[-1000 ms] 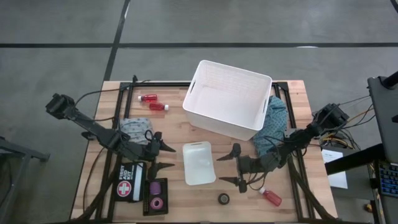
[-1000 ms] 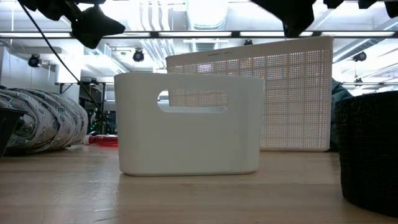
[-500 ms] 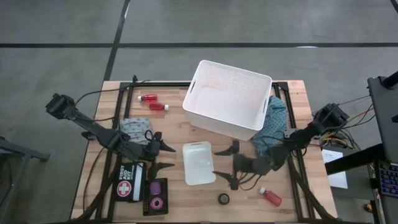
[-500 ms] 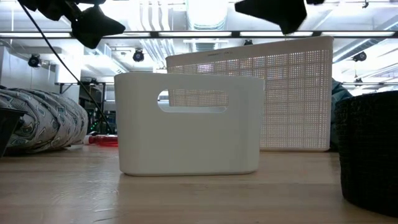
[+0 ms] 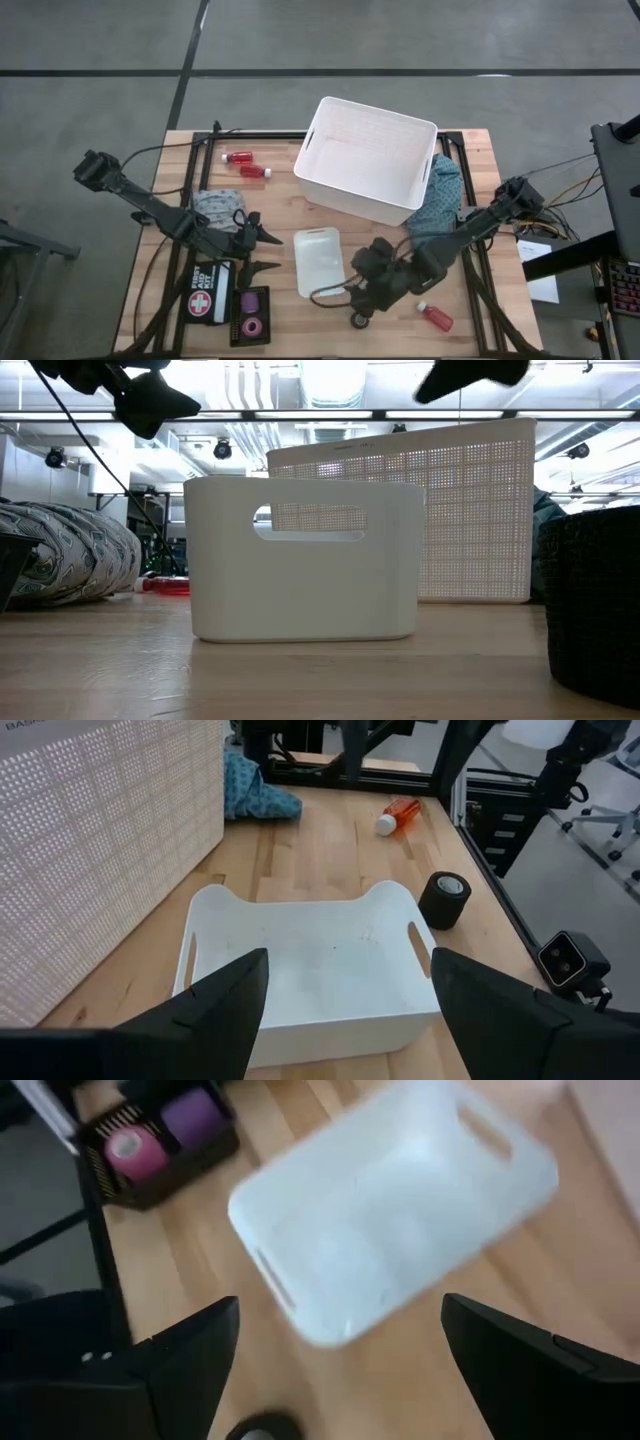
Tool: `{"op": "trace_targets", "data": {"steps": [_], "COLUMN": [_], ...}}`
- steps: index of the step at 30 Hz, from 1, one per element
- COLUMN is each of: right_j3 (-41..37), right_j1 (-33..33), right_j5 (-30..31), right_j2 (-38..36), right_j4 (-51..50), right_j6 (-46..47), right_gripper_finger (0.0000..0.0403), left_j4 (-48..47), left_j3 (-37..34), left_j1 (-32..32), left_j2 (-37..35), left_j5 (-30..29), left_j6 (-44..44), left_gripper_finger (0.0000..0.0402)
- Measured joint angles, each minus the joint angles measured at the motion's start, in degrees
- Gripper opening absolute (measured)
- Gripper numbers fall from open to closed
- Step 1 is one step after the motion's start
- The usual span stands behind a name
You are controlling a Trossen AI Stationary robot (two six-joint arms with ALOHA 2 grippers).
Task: Pick & Place Medicine items
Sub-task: Put the black bandage into the black bin
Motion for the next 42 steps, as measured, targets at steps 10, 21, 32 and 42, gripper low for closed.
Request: {"op": "trace_targets", "data": {"steps": [10,21,32,42], "right_j3": [18.97,33.23,39.85,39.24], "right_j1": [1.21,5.65,6.38,6.32], "right_j5": [-12.88,-18.76,-18.37,-15.53], "right_j2": [12.38,27.54,35.67,35.93], "right_j4": [-22.0,-32.77,-38.22,-35.56], "right_j6": [18.76,30.84,31.23,31.22], "right_gripper_finger": [0.0341,0.0341,0.0341,0.0341], "left_j4": [-0.69,-2.3,-2.57,-2.56], "left_j3": [0.0,0.0,0.0,0.0], "left_j1": [0.0,0.0,0.0,0.0], "left_j2": [0.0,0.0,0.0,0.0], "left_j5": [0.0,0.0,0.0,0.0], "left_j6": [0.0,-0.11,-0.09,0.04], "left_gripper_finger": [0.0287,0.0287,0.0287,0.0286]}}
